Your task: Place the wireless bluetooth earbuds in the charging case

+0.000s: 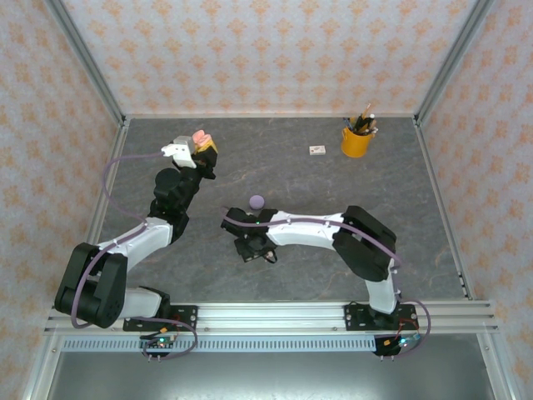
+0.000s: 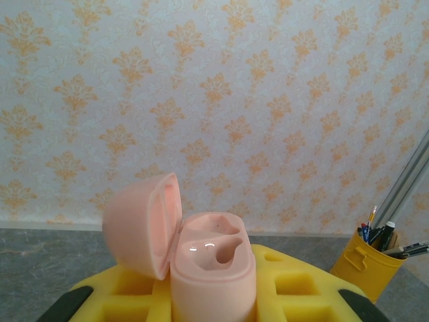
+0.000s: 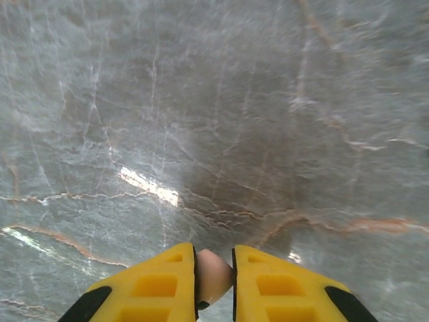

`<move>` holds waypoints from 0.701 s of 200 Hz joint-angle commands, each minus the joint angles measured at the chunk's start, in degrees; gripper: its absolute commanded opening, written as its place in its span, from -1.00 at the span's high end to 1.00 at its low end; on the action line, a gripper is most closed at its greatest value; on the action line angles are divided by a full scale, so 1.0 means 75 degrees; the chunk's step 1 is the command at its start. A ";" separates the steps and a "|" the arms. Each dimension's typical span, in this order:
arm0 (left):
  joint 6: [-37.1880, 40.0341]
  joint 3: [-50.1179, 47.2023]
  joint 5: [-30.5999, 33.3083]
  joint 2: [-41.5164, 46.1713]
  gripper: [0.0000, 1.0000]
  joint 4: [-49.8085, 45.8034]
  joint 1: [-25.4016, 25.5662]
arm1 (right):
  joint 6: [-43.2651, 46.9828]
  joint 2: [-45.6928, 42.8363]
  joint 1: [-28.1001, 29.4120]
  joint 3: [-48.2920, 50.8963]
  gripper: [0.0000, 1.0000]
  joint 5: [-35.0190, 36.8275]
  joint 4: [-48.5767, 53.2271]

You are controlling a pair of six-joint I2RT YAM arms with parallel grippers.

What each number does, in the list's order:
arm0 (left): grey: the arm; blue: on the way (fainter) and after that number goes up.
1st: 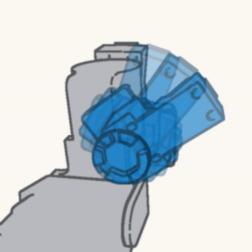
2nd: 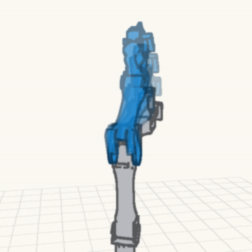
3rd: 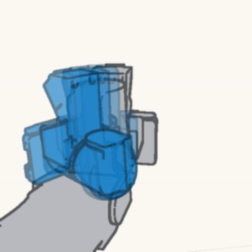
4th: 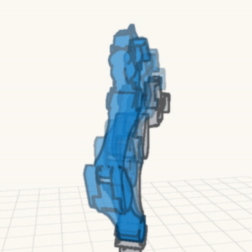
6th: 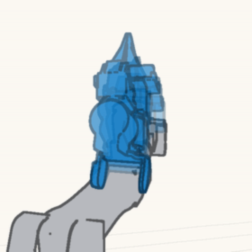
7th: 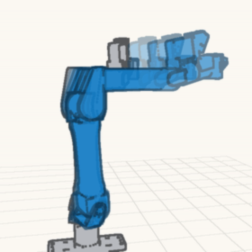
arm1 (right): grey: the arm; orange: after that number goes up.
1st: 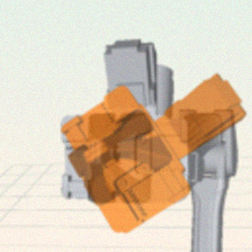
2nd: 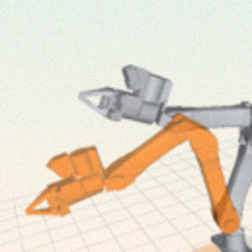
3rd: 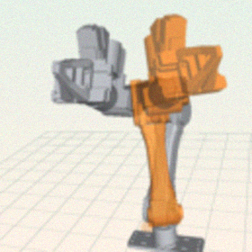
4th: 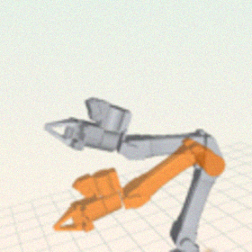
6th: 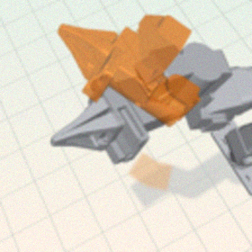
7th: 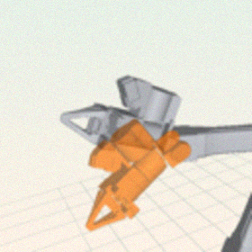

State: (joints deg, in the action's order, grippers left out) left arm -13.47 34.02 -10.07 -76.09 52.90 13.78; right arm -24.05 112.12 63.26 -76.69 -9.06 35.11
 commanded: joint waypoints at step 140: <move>0.0005 0.0049 0.0276 0.0161 1.00 0.0064 0.0070 | -0.2194 0.0558 0.0303 -0.0637 0.13 0.0712 0.0893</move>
State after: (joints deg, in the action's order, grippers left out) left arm -13.50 34.02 -9.39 -76.09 52.03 13.89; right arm -34.65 115.87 65.32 -81.87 -7.05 40.36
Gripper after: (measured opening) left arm 0.225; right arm 0.432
